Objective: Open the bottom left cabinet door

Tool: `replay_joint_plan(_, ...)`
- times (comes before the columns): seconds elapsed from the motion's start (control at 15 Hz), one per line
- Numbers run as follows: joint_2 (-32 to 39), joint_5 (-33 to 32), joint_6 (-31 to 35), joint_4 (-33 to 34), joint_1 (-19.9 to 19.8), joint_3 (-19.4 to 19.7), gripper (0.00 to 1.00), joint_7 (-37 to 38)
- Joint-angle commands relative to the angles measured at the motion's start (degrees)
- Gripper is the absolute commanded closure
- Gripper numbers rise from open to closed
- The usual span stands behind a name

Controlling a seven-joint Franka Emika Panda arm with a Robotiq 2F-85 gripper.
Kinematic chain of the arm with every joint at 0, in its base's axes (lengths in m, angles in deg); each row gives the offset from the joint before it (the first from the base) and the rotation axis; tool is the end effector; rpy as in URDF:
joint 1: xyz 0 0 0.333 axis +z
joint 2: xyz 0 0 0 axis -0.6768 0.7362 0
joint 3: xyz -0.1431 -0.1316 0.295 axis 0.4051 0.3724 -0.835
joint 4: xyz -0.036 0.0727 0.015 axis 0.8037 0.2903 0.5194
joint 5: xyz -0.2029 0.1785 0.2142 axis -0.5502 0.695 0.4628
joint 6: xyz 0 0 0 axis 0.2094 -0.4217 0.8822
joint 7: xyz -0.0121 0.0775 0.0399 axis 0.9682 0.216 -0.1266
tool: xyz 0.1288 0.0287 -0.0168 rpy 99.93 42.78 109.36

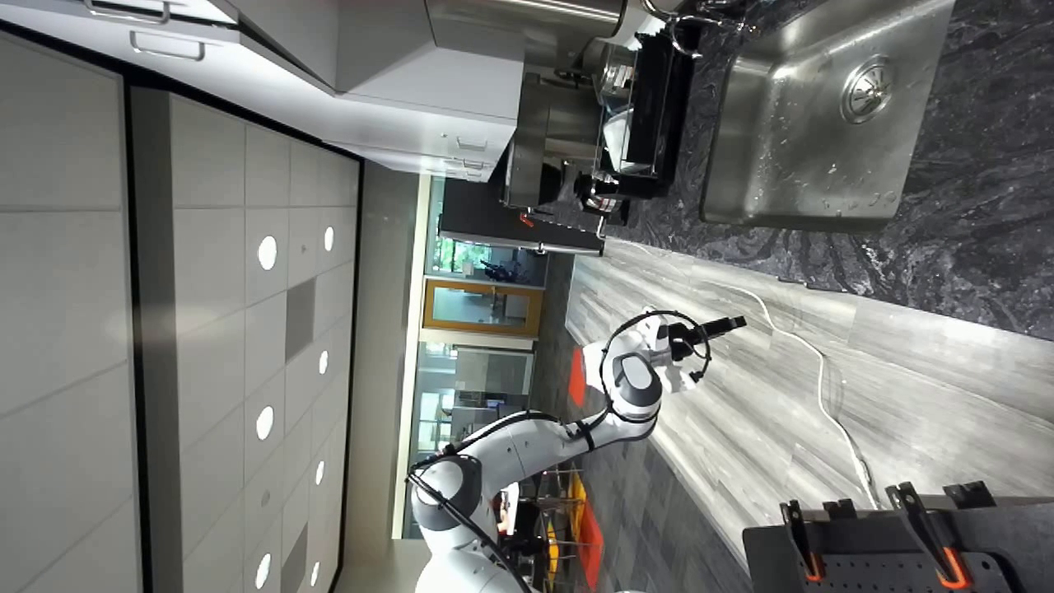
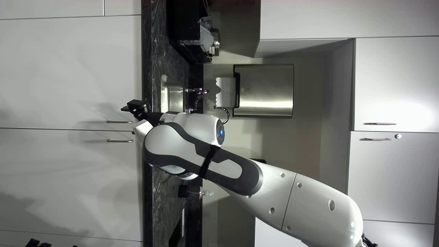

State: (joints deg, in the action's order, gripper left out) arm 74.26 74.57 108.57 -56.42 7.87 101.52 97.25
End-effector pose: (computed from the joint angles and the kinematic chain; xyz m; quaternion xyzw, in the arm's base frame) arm 0.5391 0.1805 0.1722 0.9777 -0.1152 0.1570 0.0785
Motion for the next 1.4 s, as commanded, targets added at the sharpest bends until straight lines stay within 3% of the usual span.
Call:
replay_joint_plan(0.0, 3.9, -1.0, -1.1, 3.5, -0.4, 0.6, 0.00, 6.3)
replay_joint_plan(0.33, 9.9, 0.1, -1.7, 10.0, -3.2, -0.8, 0.00, 13.1)
replay_joint_plan(0.6, 15.1, -0.3, -2.8, 15.2, -4.4, 0.5, 0.00, 19.1)
replay_joint_plan(1.07, 20.0, -1.5, -2.5, 21.7, -10.7, -1.1, 0.00, 20.2)
replay_joint_plan(1.13, 20.5, -1.5, -2.6, 22.4, -11.2, -1.2, 0.09, 20.2)
replay_joint_plan(1.2, 20.7, -1.7, -2.4, 22.9, -11.8, -1.5, 0.26, 19.9)
replay_joint_plan(1.33, 21.1, -1.9, -2.2, 23.6, -12.6, -1.7, 0.42, 19.6)
